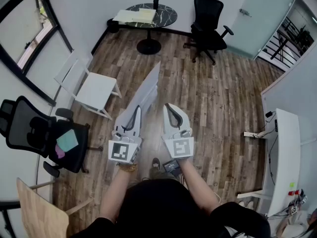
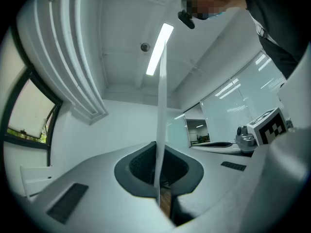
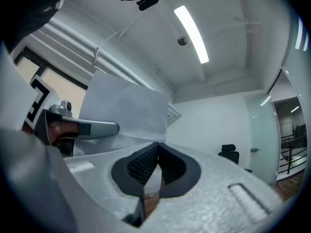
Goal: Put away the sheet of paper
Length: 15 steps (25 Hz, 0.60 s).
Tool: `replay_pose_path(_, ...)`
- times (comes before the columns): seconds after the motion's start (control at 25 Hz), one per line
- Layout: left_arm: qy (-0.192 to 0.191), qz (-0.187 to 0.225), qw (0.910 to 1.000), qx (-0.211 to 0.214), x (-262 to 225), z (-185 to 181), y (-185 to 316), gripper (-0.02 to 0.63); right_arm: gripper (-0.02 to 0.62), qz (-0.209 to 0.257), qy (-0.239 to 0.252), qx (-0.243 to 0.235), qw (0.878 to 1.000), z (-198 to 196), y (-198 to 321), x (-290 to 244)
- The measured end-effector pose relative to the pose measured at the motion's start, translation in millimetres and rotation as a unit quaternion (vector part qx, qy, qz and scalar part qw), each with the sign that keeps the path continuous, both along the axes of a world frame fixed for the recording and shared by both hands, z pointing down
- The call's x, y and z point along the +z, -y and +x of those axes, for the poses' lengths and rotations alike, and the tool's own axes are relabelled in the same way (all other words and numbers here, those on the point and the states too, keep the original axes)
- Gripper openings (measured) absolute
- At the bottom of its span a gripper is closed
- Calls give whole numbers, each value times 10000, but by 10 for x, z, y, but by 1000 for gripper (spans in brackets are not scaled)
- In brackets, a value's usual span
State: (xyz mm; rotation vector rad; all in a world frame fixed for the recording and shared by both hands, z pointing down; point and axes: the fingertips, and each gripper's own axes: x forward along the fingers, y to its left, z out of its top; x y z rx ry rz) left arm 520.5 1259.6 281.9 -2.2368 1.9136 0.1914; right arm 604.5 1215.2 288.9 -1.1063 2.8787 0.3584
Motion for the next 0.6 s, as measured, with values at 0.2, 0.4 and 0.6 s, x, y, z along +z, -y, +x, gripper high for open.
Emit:
replay_pose_path(0.2, 139, -41, 9995, -267, -18, -51, 737, 2, -2, 1, 76, -168, 9998, -130, 631, 4)
replay_pose_path(0.4, 166, -58, 9993, -335, 42, -204, 1260, 2, -2, -178, 121, -339, 9992, -220, 1170, 49)
replay_pose_path(0.6, 191, -138, 9988, -432, 71, -366, 1681, 2, -2, -279, 178, -323, 9989, -345, 1593, 78)
